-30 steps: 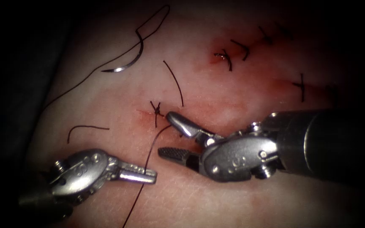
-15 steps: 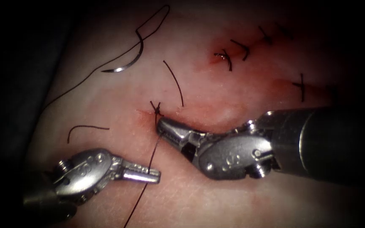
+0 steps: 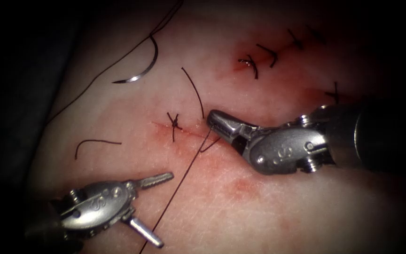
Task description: Wound Closure
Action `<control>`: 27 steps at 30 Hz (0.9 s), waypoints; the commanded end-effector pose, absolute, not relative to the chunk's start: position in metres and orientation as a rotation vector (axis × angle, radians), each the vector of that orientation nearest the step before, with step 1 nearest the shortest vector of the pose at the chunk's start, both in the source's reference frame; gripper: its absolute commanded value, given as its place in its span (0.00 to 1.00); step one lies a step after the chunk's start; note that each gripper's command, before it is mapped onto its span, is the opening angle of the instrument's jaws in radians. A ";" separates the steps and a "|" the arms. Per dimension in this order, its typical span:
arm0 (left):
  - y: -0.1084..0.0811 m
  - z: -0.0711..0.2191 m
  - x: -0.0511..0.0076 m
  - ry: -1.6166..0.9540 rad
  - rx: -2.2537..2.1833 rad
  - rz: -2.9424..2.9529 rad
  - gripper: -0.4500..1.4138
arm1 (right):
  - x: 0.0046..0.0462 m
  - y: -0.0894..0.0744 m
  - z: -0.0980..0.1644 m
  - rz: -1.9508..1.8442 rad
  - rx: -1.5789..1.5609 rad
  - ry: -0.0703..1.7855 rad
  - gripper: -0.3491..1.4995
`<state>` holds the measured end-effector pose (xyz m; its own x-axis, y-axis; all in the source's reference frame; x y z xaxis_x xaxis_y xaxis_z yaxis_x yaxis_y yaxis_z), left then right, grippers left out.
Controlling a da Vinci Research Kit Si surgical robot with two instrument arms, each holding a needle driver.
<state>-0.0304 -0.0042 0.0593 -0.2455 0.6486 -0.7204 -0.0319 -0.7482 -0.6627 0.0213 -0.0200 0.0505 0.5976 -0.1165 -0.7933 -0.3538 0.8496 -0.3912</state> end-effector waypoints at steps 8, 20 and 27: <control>-0.007 0.063 -0.0305 -0.821 -1.521 1.983 0.74 | 0.0213 -0.020 0.052 0.150 -0.563 0.929 0.00; -0.008 0.066 -0.0315 -0.888 -1.514 1.984 0.58 | 0.0215 -0.020 0.051 0.148 -0.565 0.941 0.00; -0.009 0.067 -0.0308 -0.915 -1.530 1.990 0.32 | 0.0215 -0.020 0.051 0.148 -0.564 0.941 0.00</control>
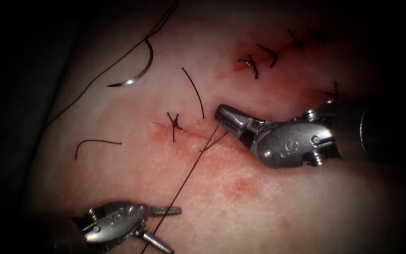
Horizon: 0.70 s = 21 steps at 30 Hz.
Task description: Wound Closure
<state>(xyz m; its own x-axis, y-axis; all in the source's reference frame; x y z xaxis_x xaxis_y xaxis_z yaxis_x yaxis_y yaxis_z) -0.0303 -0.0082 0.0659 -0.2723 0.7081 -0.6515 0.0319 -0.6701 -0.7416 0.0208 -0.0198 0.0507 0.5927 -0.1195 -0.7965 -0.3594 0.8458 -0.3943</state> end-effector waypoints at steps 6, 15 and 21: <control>-0.009 0.068 -0.0298 -0.967 -1.513 1.994 0.16 | 0.0216 -0.020 0.051 0.148 -0.565 0.941 0.00; -0.009 0.068 -0.0295 -1.006 -1.516 2.001 0.00 | 0.0215 -0.020 0.051 0.149 -0.567 0.942 0.00; -0.008 0.067 -0.0285 -1.017 -1.570 2.014 0.00 | 0.0214 -0.020 0.051 0.147 -0.568 0.943 0.00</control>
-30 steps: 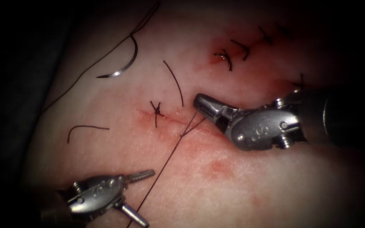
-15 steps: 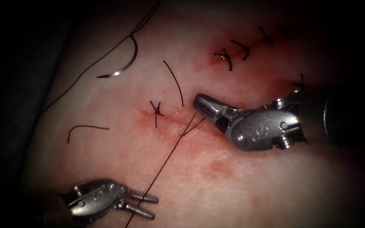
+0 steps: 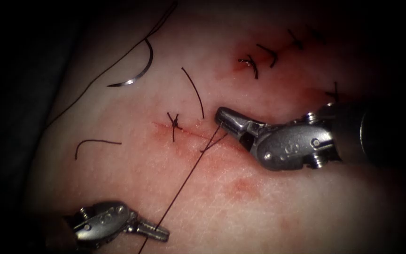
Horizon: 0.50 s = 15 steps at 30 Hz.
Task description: Wound Closure
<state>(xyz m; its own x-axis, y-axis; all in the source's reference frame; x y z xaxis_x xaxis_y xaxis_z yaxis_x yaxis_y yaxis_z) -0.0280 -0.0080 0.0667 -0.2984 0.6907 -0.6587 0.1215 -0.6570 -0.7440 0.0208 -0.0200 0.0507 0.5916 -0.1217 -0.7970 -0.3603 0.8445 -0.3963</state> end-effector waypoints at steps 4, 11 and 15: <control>-0.007 0.066 -0.0266 -0.858 -1.642 2.022 0.00 | 0.0214 -0.021 0.051 0.140 -0.550 0.942 0.00; -0.004 0.063 -0.0232 -0.648 -1.670 2.040 0.00 | 0.0212 -0.023 0.050 0.288 -0.369 1.085 0.78; -0.002 0.060 -0.0200 -0.484 -1.678 2.072 0.00 | 0.0189 -0.022 0.049 0.413 -0.152 1.239 0.95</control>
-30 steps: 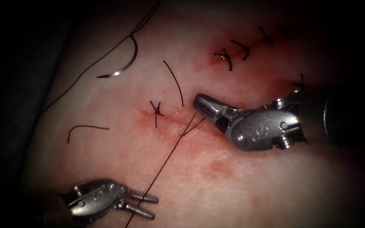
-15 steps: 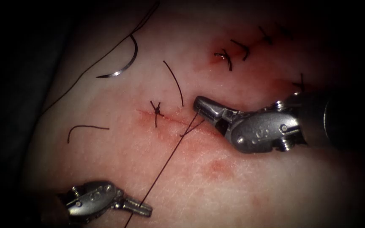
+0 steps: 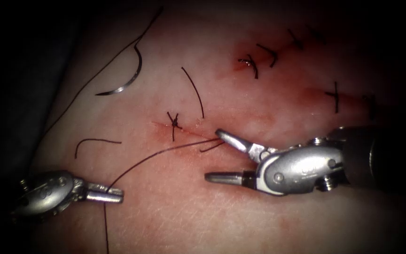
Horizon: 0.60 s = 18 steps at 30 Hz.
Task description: Wound Closure
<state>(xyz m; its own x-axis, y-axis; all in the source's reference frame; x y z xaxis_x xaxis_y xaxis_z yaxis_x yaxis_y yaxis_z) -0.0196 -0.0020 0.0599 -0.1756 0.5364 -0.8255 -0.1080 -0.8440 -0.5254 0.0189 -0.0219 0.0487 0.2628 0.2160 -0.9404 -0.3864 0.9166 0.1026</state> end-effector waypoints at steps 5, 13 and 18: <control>-0.002 0.059 -0.0182 -0.375 -1.683 2.098 0.00 | 0.0163 -0.020 0.049 0.461 -0.037 1.299 0.96; -0.001 0.058 -0.0191 -0.232 -1.728 2.171 0.00 | 0.0185 -0.014 0.050 0.301 0.063 1.197 0.00; 0.000 0.058 -0.0199 -0.198 -1.748 2.190 0.00 | 0.0220 -0.011 0.054 0.229 0.151 1.220 0.00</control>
<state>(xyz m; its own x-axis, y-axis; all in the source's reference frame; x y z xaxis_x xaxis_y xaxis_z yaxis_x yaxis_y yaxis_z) -0.0194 0.0003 0.0571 -0.1904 0.3387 -0.9214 -0.1704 -0.9357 -0.3088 0.0210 -0.0109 0.0528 0.3281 0.2561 -0.9093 -0.0910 0.9666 0.2394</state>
